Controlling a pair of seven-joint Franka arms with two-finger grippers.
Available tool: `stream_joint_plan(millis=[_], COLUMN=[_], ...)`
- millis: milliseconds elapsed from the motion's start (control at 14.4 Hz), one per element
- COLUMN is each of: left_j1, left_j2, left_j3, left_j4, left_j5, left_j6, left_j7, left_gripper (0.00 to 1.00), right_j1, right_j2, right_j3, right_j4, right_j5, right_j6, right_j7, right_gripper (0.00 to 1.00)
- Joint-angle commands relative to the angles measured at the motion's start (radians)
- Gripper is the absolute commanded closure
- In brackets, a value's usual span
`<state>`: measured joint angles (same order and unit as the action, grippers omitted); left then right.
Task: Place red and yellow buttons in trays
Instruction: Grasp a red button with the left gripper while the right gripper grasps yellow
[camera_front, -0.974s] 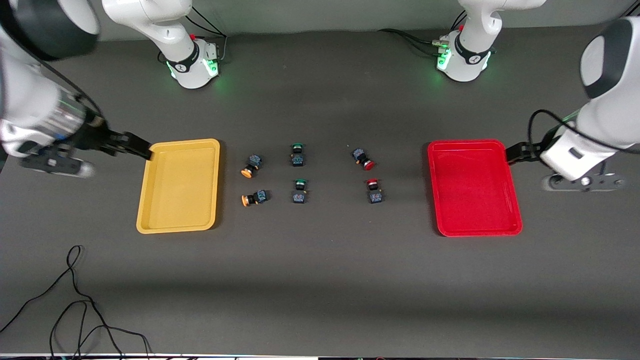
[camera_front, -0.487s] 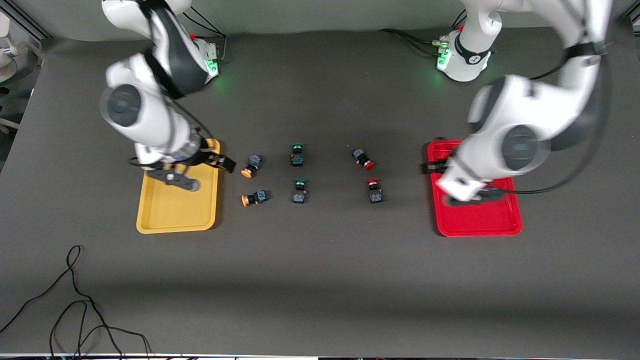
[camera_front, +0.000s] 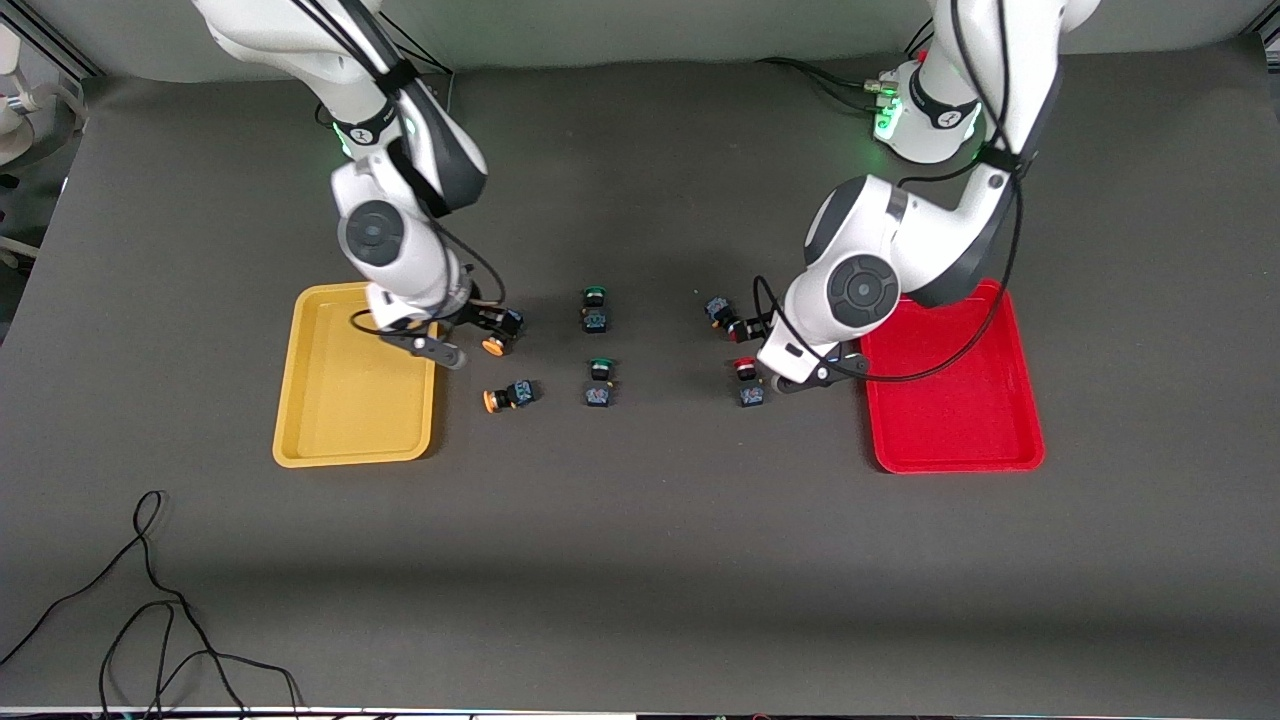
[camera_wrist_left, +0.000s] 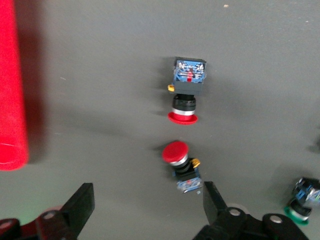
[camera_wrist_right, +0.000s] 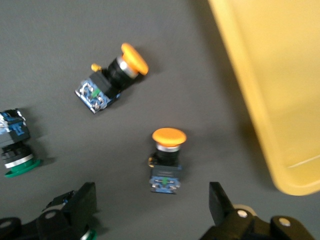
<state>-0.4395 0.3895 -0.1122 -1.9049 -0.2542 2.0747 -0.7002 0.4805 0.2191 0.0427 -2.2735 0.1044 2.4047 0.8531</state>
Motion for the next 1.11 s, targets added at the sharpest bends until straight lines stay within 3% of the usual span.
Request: stream_joint_plan(millis=[0, 209, 487, 626, 696, 835, 1043], left_j1=[-0.056, -0.093, -0.159, -0.162, -0.163, -0.157, -0.122], left_j2=[0.049, 0.074, 0.115, 0.12, 0.12, 0.111, 0.056], left_j3=[0.016, 0.014, 0.013, 0.012, 0.011, 0.013, 0.023], left_j4=[-0.049, -0.132, -0.152, -0.152, -0.152, -0.152, -0.125], left_j5=[-0.059, -0.072, -0.092, -0.092, -0.092, -0.092, -0.092], left_j6=[0.134, 0.26, 0.341, 0.343, 0.343, 0.34, 0.271], left_j7=[-0.045, -0.05, -0.107, -0.107, -0.107, -0.107, -0.102], left_gripper=[0.06, 0.08, 0.15, 0.37, 0.59, 1.0, 1.0], right_j1=[0.026, 0.024, 0.024, 0.023, 0.02, 0.015, 0.007], right_j2=[0.071, 0.101, 0.137, 0.137, 0.137, 0.131, 0.085], right_j3=[-0.009, -0.009, -0.009, -0.009, -0.009, -0.011, -0.018], right_j4=[-0.023, -0.078, -0.081, -0.081, -0.08, -0.078, -0.071], right_j5=[-0.005, -0.005, -0.005, -0.005, -0.005, -0.005, -0.005], right_j6=[0.111, 0.198, 0.228, 0.226, 0.225, 0.215, 0.171], right_j7=[0.05, 0.05, 0.08, 0.076, 0.076, 0.069, 0.057], right_gripper=[0.0, 0.0, 0.03, 0.35, 0.49, 0.68, 0.72])
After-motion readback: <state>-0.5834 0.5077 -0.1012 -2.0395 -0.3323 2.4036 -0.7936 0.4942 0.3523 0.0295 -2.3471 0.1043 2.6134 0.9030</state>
